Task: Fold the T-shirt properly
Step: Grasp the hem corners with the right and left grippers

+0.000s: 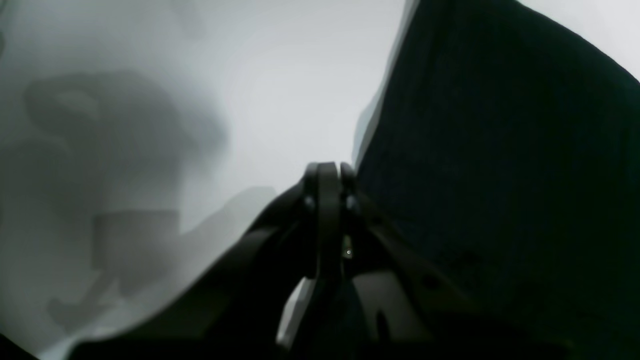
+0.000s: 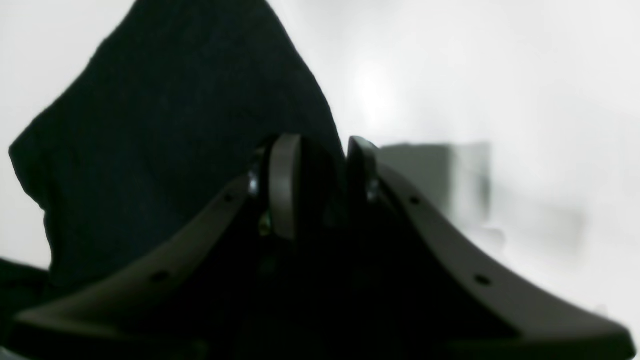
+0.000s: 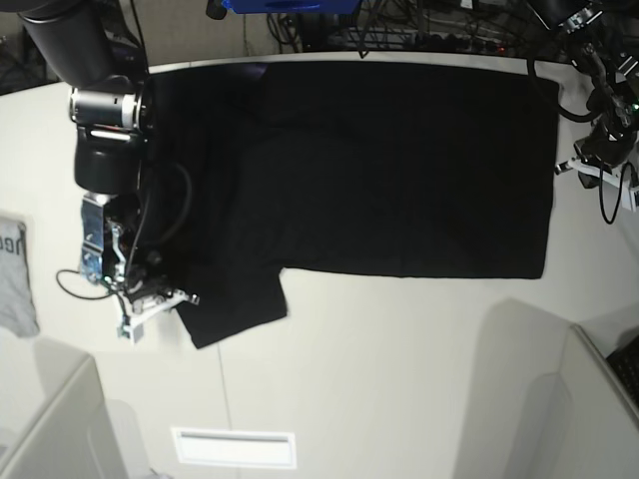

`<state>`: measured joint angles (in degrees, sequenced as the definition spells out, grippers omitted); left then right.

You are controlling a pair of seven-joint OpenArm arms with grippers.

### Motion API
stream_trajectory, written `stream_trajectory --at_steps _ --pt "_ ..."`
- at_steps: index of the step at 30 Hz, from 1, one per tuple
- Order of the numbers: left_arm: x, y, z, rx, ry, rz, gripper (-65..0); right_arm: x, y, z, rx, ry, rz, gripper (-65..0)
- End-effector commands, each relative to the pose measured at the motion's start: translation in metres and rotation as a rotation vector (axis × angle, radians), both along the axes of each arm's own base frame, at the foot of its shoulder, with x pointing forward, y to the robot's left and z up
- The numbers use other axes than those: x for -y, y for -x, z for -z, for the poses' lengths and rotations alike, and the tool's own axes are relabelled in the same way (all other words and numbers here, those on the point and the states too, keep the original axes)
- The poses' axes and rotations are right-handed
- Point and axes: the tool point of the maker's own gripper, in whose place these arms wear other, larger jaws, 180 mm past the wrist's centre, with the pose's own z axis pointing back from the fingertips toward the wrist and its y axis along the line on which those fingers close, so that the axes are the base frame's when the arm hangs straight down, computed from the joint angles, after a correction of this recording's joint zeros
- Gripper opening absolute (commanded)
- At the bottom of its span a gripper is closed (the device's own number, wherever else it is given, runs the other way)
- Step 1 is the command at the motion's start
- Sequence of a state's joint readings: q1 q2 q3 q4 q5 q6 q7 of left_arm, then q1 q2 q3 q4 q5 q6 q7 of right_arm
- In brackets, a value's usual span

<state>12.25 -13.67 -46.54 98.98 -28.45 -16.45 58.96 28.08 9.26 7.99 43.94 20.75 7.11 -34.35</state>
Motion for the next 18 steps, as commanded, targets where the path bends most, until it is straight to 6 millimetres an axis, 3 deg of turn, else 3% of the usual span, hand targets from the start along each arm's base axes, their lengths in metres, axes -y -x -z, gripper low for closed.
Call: stream_trajectory --at_steps 1,5,11,12,15,18 --pt "-0.007 -0.007 -0.013 0.036 -0.033 0.005 -65.0 0.001 -0.004 -0.004 -0.005 0.006 -0.001 -52.1" --pt "-0.005 -0.007 -0.012 0.033 -0.031 0.010 -65.0 0.002 -0.005 -0.004 0.005 0.007 0.004 -65.0" --pt "-0.008 -0.027 -0.020 0.076 -0.017 0.003 -65.0 0.000 -0.003 -0.001 -0.003 0.001 0.006 -65.0" --pt "-0.012 -0.034 -0.022 0.085 -0.017 0.000 -62.2 0.000 -0.003 -0.001 -0.003 0.001 0.006 -65.0" --pt "-0.021 -0.055 -0.019 0.094 0.023 -0.012 -38.8 0.000 -0.002 -0.001 -0.003 0.001 0.006 -65.0" --pt "-0.028 -0.082 -0.007 0.031 0.031 0.028 -23.5 0.000 -0.003 -0.002 0.000 0.002 0.004 -65.0"
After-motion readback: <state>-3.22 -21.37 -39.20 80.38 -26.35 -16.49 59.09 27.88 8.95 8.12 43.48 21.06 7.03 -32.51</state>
